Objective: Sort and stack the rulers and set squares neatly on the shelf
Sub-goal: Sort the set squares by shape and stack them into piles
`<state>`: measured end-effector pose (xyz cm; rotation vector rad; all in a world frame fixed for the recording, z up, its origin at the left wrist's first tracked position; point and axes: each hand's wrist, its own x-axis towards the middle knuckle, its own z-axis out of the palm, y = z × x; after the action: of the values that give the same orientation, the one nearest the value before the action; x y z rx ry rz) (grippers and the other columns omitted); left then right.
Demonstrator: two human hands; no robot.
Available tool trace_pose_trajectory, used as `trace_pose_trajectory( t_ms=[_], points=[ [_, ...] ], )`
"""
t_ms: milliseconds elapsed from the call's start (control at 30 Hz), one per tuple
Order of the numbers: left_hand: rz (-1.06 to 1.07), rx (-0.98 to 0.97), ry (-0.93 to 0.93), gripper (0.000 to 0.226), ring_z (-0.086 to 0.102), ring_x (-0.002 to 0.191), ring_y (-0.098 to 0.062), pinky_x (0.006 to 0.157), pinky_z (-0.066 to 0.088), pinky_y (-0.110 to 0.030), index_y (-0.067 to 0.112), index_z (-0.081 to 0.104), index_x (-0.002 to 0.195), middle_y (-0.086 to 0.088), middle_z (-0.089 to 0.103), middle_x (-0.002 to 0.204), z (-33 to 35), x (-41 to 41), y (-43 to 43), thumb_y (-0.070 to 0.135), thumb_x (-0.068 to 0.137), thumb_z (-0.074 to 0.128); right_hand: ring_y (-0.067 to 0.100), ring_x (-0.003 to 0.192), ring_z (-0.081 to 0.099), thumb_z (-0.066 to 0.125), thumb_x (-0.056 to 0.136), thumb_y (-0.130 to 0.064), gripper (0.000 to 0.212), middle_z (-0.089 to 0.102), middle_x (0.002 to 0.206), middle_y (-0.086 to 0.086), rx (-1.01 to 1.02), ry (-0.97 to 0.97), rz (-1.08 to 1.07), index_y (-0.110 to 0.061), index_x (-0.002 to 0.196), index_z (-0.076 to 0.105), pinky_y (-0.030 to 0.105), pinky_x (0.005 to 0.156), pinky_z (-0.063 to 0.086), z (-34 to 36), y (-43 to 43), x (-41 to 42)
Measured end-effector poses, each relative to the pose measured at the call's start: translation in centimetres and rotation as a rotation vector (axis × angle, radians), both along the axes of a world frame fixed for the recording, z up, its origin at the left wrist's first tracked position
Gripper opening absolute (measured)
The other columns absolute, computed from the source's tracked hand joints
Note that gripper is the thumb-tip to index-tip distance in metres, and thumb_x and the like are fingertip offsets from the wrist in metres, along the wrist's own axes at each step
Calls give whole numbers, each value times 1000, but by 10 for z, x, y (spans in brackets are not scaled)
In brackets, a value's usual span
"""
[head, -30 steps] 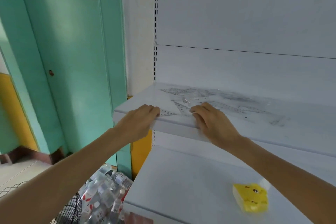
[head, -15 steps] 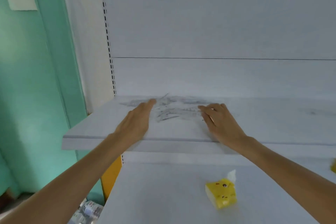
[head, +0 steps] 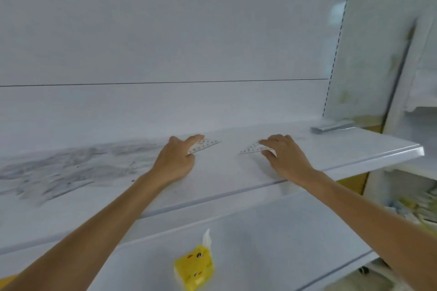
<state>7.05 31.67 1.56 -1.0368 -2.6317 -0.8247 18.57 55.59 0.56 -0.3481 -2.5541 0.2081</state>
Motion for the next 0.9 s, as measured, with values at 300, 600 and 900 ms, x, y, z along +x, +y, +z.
trace_pose_trajectory(
  t_ms=[300,600,900],
  points=[
    [-111,97,-72,51,46,77,4,78,30,-16,35,40,137,2,36,106,-7,6,154,20,90,55,23,126,39,51,93,-28,33,54,132,0,-114,-43,8,-21,125,57,27,102,27,-2,159,4],
    [124,234,-21,39,52,81,5,71,37,-7,27,60,121,9,61,101,-12,14,136,30,82,66,22,125,37,51,93,-29,35,54,132,1,-123,-106,298,-19,126,56,33,103,33,7,154,-66],
    [268,234,-26,30,53,81,15,66,35,3,34,63,114,15,63,98,-8,0,86,38,84,61,27,125,41,46,93,-31,38,57,129,7,-105,-220,381,-17,129,51,37,103,36,1,98,-108]
  ],
)
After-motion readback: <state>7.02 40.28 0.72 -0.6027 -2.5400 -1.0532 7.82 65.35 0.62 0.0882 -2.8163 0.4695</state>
